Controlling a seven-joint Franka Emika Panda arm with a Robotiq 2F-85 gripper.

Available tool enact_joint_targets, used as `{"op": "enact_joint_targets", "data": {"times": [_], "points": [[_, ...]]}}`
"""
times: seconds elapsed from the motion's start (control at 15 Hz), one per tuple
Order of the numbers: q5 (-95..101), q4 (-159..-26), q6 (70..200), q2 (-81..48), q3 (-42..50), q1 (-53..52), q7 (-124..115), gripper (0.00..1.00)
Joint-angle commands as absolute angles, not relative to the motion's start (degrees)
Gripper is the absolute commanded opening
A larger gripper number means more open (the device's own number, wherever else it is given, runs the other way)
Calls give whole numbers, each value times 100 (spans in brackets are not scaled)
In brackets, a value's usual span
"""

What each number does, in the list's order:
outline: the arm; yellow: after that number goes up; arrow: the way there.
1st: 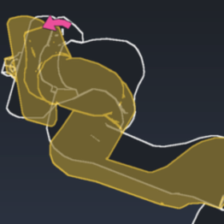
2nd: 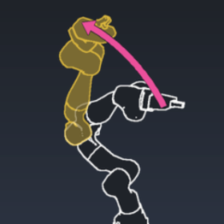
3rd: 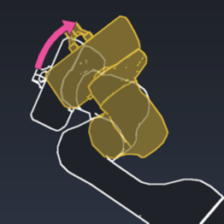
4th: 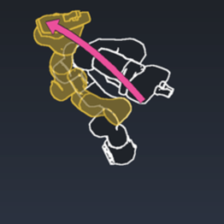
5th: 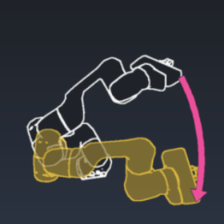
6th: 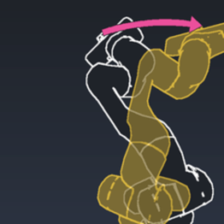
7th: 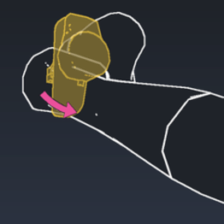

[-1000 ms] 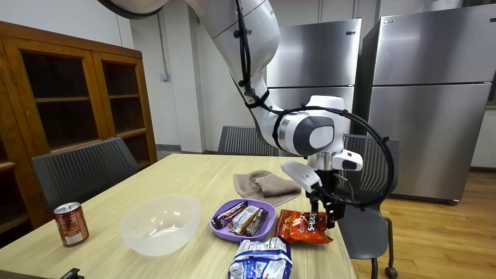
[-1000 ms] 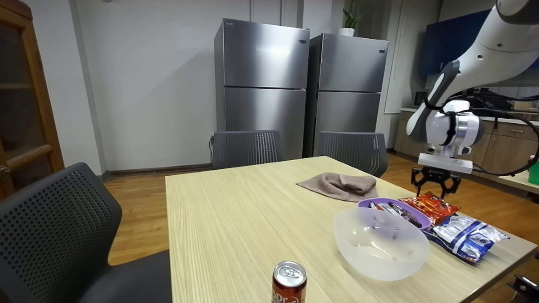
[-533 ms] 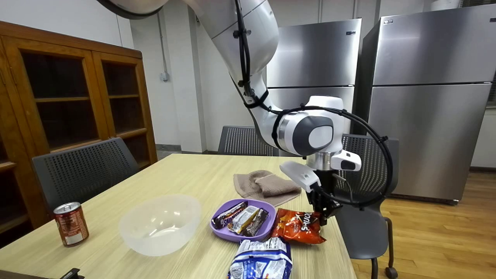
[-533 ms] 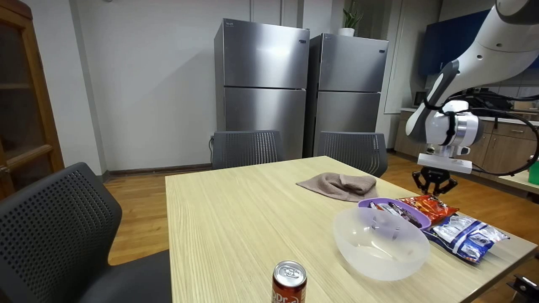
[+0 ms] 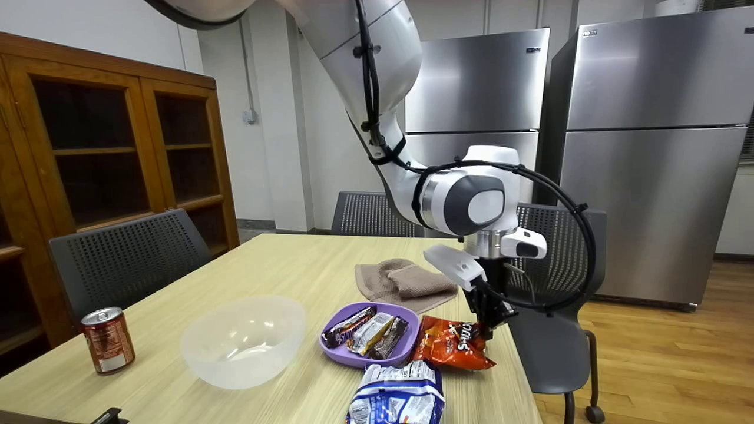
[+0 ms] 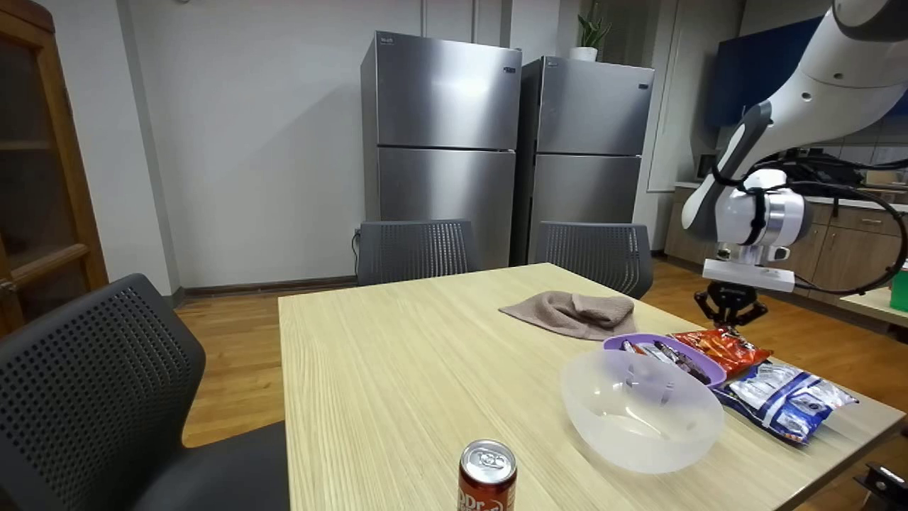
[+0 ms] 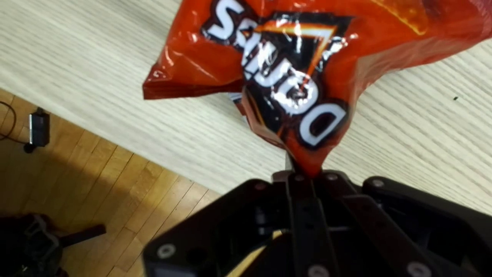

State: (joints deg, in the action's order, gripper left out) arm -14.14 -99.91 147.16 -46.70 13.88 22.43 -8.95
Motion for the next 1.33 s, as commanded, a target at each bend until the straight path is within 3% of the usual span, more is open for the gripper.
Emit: {"op": "enact_joint_targets", "data": {"times": [0.0, 1.27], "points": [[-1108, -10079, 14466, -4448, 1611, 2024, -1070, 0], [-263, -11441, 14599, -2272, 1640, 1639, -418, 0]]}}
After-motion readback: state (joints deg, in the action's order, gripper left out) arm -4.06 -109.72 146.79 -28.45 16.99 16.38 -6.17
